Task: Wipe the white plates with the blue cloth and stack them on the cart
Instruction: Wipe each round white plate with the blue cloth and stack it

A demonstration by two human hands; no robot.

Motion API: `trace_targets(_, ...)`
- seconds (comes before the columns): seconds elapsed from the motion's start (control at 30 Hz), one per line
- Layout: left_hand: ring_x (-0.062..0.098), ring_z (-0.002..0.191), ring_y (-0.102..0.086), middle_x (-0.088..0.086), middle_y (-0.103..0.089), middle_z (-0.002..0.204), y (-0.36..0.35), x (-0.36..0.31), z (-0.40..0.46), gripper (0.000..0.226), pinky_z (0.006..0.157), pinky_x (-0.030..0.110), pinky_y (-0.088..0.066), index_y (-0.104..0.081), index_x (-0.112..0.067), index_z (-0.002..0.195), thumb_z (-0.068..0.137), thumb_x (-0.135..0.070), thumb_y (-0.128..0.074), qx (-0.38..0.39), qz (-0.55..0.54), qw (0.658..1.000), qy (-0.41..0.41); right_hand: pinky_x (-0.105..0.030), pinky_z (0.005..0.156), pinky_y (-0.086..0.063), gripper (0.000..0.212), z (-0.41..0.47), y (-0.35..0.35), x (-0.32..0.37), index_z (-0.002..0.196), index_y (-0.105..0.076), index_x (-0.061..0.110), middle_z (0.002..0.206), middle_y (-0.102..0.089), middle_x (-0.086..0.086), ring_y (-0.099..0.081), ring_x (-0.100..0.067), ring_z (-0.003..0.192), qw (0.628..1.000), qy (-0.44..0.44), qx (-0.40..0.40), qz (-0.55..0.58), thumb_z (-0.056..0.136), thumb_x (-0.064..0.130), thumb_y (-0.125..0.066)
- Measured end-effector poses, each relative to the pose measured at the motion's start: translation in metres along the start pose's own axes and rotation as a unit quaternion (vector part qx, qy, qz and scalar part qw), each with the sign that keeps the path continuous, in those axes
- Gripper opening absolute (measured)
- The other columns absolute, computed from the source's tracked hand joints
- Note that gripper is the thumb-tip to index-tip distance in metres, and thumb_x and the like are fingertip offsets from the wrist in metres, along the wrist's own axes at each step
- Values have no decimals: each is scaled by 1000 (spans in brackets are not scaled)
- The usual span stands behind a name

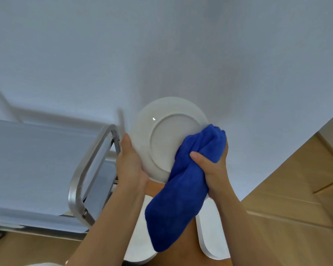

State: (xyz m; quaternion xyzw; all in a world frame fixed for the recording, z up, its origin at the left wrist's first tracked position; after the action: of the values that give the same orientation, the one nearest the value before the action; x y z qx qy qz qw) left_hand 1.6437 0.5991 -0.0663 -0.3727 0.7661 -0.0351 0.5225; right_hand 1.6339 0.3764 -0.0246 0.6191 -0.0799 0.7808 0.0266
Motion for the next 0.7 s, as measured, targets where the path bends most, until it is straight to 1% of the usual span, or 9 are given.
trace_targets(0.07, 9, 71, -67, -11, -72, 74, -2, 10, -4, 33, 53, 24, -50, -62, -32, 85, 86, -63, -52, 10, 3, 1000, 17, -15, 79, -51, 55, -10, -1, -12, 111, -46, 61, 110, -59, 30, -59, 7, 103, 999, -18, -29, 24, 75, 25, -67)
trace_targets(0.17, 16, 74, -72, -5, -75, 87, -23, 12, -11, 40, 54, 28, -55, -66, -31, 95, 81, -66, -54, 146, 35, 988, 40, -30, 83, -53, 57, -13, 15, -29, 123, -46, 43, 121, -61, 9, -61, -11, 109, 988, -123, -52, 84, 69, 36, -66)
trace_targets(0.23, 17, 75, -73, -1, -76, 90, -40, 6, -23, 51, 51, 28, -55, -68, -32, 98, 64, -70, -68, 284, 121, 949, 60, -35, 78, -56, 76, -12, 30, -33, 127, -50, 29, 118, -65, -6, -65, -22, 105, 974, -191, -36, 117, 56, 43, -75)
trace_targets(0.33, 24, 87, -72, 8, -73, 102, -54, 8, -36, 69, 60, 35, -58, -75, -24, 101, 42, -57, -88, 417, 193, 879, 124, -32, 66, -57, 74, -7, 36, -24, 121, -58, 26, 103, -73, -8, -71, -23, 92, 963, -224, 1, 151, 51, 39, -80)
trace_targets(0.4, 30, 95, -69, 13, -70, 110, -61, 10, -38, 70, 72, 46, -59, -74, -18, 106, 45, -50, -89, 416, 103, 886, 178, -35, 69, -56, 71, -5, 34, -26, 120, -59, 28, 102, -73, -9, -71, -25, 92, 958, -242, 6, 152, 53, 37, -80)
trace_targets(0.47, 31, 96, -69, 13, -70, 112, -67, 13, -35, 59, 77, 47, -58, -67, -15, 115, 68, -50, -72, 388, 24, 903, 183, -37, 71, -56, 69, -4, 35, -27, 121, -59, 27, 102, -73, -9, -71, -25, 92, 957, -250, -19, 148, 56, 37, -79)
trace_targets(0.53, 28, 92, -70, 11, -72, 107, -69, 15, -32, 50, 69, 42, -60, -63, -16, 115, 74, -47, -59, 359, 19, 919, 165, -36, 69, -56, 67, -4, 37, -28, 122, -57, 25, 101, -73, -8, -71, -24, 91, 960, -242, -43, 131, 60, 37, -78)
trace_targets(0.6, 25, 88, -72, 9, -73, 103, -70, 16, -30, 51, 62, 37, -59, -62, -16, 113, 71, -45, -62, 330, 37, 933, 138, -34, 69, -54, 64, -8, 39, -28, 124, -55, 24, 106, -71, -9, -70, -24, 93, 967, -236, -52, 85, 66, 38, -78)
trace_targets(0.7, 26, 94, -70, 10, -73, 105, -79, 25, -41, 58, 70, 37, -59, -60, -13, 115, 69, -47, -63, 324, 62, 937, 112, -32, 69, -53, 43, -25, 23, -38, 121, -54, 20, 105, -66, -9, -66, -22, 92, 962, -248, -66, 96, 83, 36, -66)
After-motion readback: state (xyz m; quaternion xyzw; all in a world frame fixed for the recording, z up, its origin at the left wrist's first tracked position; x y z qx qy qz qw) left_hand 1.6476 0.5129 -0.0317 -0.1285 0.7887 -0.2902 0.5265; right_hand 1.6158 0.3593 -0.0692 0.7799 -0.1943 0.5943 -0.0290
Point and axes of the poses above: each hand's wrist, its own z-axis towards the middle knuckle, its own y-axis out of the back of the hand, x = y × z, the point moved 10 cm from there along z, towards the middle knuckle
